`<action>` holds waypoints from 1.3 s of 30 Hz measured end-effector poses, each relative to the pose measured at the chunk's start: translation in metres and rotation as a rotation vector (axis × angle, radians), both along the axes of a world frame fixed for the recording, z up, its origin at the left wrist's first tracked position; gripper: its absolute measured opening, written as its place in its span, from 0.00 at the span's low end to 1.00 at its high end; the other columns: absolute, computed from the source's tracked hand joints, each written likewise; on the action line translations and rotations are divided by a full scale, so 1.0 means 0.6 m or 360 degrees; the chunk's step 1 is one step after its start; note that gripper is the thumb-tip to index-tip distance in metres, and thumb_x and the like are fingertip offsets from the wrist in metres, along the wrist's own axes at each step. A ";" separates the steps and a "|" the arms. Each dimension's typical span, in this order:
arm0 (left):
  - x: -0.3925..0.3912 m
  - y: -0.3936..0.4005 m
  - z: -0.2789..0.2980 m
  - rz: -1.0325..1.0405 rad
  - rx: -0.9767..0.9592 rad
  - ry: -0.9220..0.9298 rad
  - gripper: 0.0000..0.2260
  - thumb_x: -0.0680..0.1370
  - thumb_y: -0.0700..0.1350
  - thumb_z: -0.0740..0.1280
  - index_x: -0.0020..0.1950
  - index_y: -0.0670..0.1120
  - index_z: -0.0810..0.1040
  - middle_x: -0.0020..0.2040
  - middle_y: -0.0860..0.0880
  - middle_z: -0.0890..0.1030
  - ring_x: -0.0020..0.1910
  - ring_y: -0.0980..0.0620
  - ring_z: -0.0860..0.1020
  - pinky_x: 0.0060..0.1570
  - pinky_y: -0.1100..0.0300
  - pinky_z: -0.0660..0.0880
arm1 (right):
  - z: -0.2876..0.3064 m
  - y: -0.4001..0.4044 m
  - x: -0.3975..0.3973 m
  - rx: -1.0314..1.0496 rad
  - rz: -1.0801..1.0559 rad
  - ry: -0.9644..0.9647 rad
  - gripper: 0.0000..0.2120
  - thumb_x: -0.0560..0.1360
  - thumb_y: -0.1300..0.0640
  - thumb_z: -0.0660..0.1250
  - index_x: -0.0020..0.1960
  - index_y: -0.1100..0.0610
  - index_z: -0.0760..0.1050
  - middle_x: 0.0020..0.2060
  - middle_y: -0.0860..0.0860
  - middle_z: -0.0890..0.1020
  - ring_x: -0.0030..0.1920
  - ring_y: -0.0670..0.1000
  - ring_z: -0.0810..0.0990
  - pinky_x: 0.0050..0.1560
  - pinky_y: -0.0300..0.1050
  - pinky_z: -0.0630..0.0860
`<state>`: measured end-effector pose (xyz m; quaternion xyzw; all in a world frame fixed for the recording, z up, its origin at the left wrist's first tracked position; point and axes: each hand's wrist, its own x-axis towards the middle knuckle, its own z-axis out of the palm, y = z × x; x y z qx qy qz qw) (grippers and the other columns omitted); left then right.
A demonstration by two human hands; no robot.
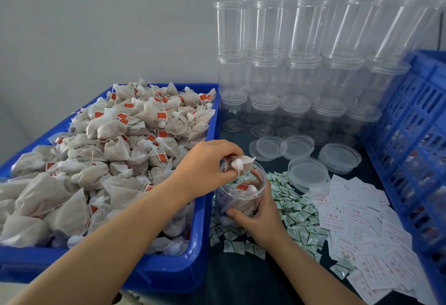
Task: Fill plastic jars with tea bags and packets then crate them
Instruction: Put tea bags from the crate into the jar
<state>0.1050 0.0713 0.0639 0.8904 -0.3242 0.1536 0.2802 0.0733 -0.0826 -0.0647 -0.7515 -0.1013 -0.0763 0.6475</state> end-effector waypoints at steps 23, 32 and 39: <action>0.020 0.027 0.001 0.0430 -0.0103 -0.0069 0.09 0.76 0.45 0.67 0.56 0.47 0.79 0.41 0.56 0.79 0.42 0.58 0.77 0.45 0.65 0.74 | 0.002 0.000 -0.001 -0.0059 -0.0034 0.0010 0.40 0.59 0.39 0.76 0.63 0.21 0.58 0.57 0.33 0.73 0.57 0.34 0.76 0.50 0.26 0.72; 0.063 0.071 -0.023 0.0851 0.0108 -0.0011 0.16 0.77 0.44 0.65 0.64 0.45 0.73 0.55 0.47 0.79 0.53 0.49 0.76 0.53 0.54 0.73 | 0.003 -0.001 -0.002 -0.0071 -0.0047 -0.0001 0.39 0.59 0.38 0.76 0.59 0.17 0.57 0.58 0.33 0.73 0.58 0.33 0.76 0.51 0.25 0.72; 0.096 0.099 -0.058 0.0983 0.0499 0.0262 0.24 0.76 0.48 0.64 0.71 0.44 0.65 0.67 0.41 0.69 0.65 0.41 0.69 0.62 0.49 0.69 | 0.004 -0.001 -0.002 -0.0100 -0.0048 -0.0017 0.40 0.58 0.38 0.76 0.60 0.17 0.56 0.60 0.38 0.72 0.58 0.32 0.75 0.51 0.25 0.72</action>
